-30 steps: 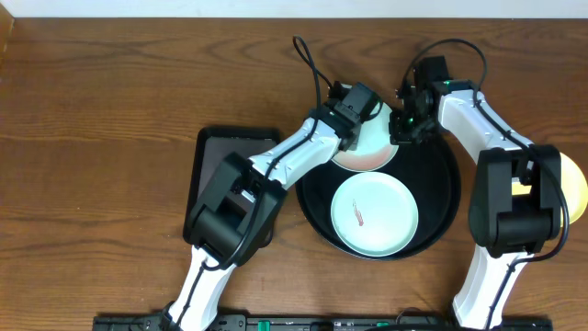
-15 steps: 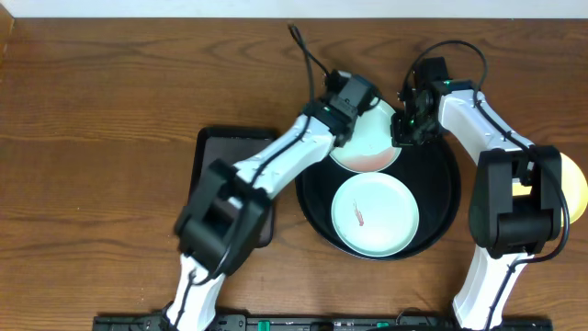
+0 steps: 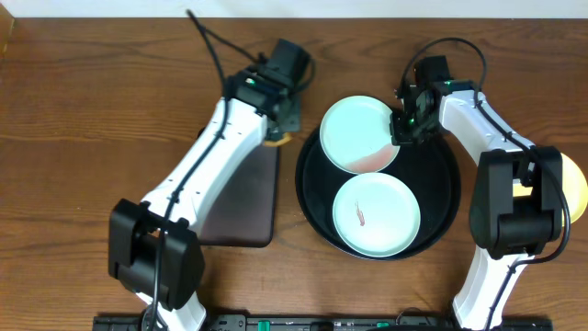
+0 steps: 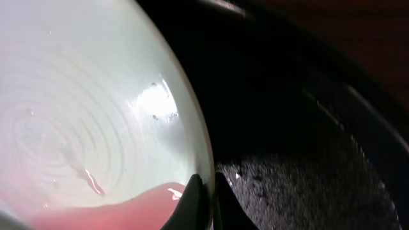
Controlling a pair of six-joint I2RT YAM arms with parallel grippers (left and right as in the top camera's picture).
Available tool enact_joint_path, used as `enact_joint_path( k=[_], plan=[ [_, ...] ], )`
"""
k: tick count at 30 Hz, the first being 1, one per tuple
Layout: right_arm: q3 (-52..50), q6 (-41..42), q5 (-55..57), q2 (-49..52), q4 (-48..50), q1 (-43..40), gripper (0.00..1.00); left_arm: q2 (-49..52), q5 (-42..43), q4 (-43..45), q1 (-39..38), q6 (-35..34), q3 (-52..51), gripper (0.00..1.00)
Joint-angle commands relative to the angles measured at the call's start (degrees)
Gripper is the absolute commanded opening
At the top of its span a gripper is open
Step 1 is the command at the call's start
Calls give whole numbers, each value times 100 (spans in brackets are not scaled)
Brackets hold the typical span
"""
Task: Clean dirty plates on tray and stack at the side
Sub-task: 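Return the sponge to the small black tray with the left gripper, then lift the back mint-green plate with the right gripper and carry it right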
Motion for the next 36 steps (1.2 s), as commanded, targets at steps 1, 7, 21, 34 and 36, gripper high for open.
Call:
enact_joint_path(
  k=[1,7,21,34,36],
  plan=[
    [-111,-262,162,-48,118,-37,1,20,269,-179,284,-72,-323,8],
    [-120,-133,149,-33,254,-35,1,31,269,9,560,-72,-1152,8],
    [-92,-111,1272,-1344,125,63,1,-151,269,133,1054,-9,-1373,53],
    [-94,-140,4269,-2063,-24,874,1,-914,313,129,1165,-7,-1373,72],
    [-92,-223,4688,-2111,-24,1043,1,-911,313,118,1165,-7,-1375,75]
  ],
)
